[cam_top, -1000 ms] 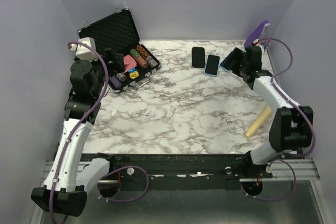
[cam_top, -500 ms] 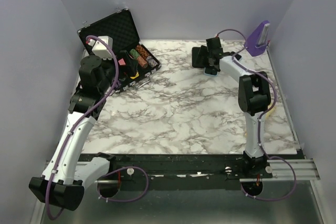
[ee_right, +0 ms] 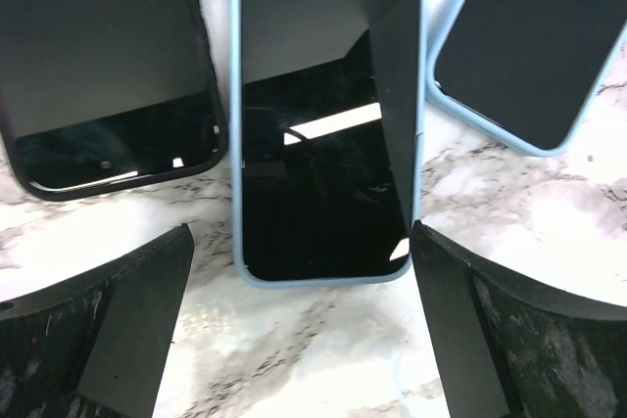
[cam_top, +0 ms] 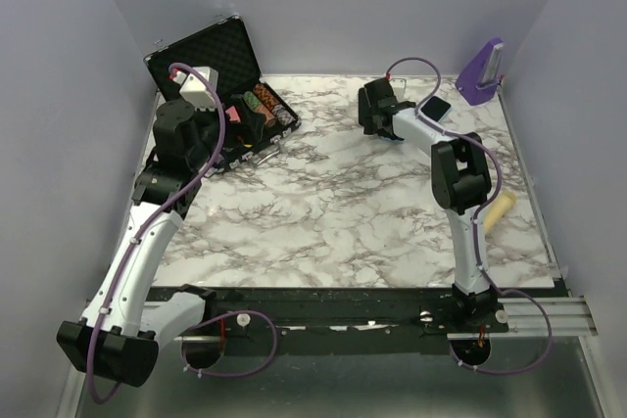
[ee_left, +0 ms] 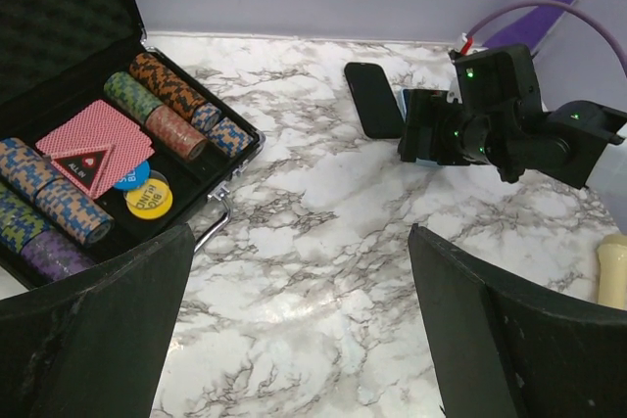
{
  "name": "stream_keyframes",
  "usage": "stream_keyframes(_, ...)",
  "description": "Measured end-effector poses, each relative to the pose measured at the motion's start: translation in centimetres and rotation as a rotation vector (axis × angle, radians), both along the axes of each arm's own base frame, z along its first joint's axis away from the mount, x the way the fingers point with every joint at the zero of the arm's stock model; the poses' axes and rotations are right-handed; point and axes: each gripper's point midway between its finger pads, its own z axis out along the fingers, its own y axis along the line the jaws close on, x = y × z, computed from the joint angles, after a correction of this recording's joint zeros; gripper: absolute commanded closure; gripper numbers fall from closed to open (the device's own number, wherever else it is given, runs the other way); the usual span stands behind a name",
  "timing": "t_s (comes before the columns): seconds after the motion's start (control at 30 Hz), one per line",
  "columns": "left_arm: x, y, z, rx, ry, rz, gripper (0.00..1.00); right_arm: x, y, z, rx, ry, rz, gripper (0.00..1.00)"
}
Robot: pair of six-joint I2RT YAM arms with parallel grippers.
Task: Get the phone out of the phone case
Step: Pick up the phone at the center of the board.
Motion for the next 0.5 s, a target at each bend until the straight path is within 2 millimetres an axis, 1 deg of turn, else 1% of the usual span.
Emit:
stream_keyframes(0.23, 0.2, -0.2, -0.3, -0.002, 0.011, -0.010, 0.01, -0.1, -1.2, -0.4, -0.016, 0.015, -0.016, 0.00)
stream_keyframes(0.37, 0.2, -0.4, -0.4, -0.003, 0.014, -0.016, 0.01, 0.3, -1.4, -0.8, 0.043, 0.023, -0.014, 0.00)
stream_keyframes(0.5, 0.2, -0.5, -0.5, -0.004, 0.019, -0.026, 0.01, 0.8, -2.0, -1.2, 0.127, 0.027, -0.015, 0.03)
